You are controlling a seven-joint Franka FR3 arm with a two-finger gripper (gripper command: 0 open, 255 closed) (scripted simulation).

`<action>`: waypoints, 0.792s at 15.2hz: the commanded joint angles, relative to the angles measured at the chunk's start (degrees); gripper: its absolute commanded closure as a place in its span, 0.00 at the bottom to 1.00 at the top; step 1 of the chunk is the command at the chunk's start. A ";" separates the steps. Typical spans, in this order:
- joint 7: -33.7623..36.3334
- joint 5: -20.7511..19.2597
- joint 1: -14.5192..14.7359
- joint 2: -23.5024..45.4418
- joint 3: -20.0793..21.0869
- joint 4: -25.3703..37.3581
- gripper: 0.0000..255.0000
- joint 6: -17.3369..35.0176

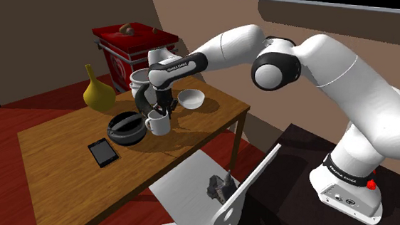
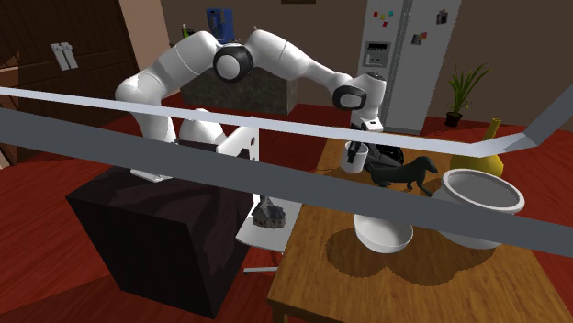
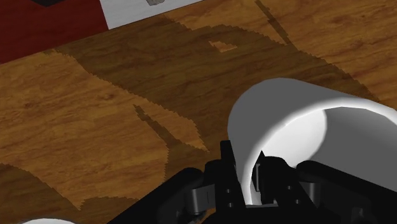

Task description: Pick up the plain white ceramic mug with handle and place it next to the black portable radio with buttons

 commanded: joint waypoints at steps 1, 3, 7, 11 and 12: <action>-0.09 0.04 -0.01 0.73 0.03 -0.14 1.00 0.93; -0.14 0.08 -0.03 1.77 0.07 0.16 1.00 1.66; -0.23 0.13 -0.07 4.00 0.14 1.05 1.00 3.00; -0.26 0.15 -0.09 4.91 0.17 1.54 1.00 3.42; -0.26 0.15 -0.09 4.91 0.17 1.54 1.00 3.42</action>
